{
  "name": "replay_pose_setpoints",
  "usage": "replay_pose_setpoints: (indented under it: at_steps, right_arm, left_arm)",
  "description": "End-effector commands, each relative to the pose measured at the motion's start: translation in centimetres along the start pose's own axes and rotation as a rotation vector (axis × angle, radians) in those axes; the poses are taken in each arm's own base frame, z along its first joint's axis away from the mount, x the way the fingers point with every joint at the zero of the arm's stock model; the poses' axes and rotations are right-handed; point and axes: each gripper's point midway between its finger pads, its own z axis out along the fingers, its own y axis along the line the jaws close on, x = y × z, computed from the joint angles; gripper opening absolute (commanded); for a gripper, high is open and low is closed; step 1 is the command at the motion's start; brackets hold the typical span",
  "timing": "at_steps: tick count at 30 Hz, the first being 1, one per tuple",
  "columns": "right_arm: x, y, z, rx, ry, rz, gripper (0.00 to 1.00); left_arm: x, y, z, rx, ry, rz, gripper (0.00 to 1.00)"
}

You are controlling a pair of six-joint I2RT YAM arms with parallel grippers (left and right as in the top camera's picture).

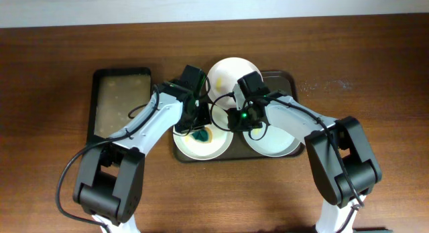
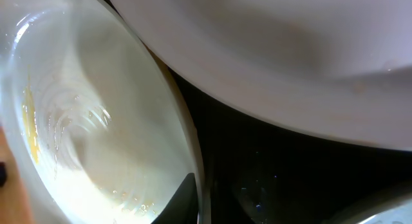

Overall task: Clean dirty plates on tray and stack at the side
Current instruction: 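Scrub the white plate with the sponge in the left gripper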

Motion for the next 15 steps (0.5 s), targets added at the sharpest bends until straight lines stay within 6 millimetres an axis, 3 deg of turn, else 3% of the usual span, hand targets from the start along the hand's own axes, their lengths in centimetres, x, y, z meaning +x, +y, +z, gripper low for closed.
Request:
replay_pose_setpoints:
  at_steps: [1, 6, 14, 15]
  right_arm:
    - [0.94, -0.54, 0.74, 0.02, 0.026, 0.009, 0.09]
    - [0.94, -0.55, 0.74, 0.02, 0.026, 0.009, 0.09]
    - [0.93, -0.54, 0.74, 0.02, 0.025, 0.009, 0.1]
    - [0.93, -0.54, 0.74, 0.02, 0.025, 0.009, 0.1]
  left_arm:
    - [1.02, 1.19, 1.08, -0.036, 0.029, -0.019, 0.06]
    - [1.18, 1.36, 1.41, -0.037, 0.03, -0.019, 0.05]
    - [0.67, 0.78, 1.47, -0.02, 0.006, -0.008, 0.31]
    - [0.75, 0.66, 1.49, -0.019, 0.006, -0.004, 0.45]
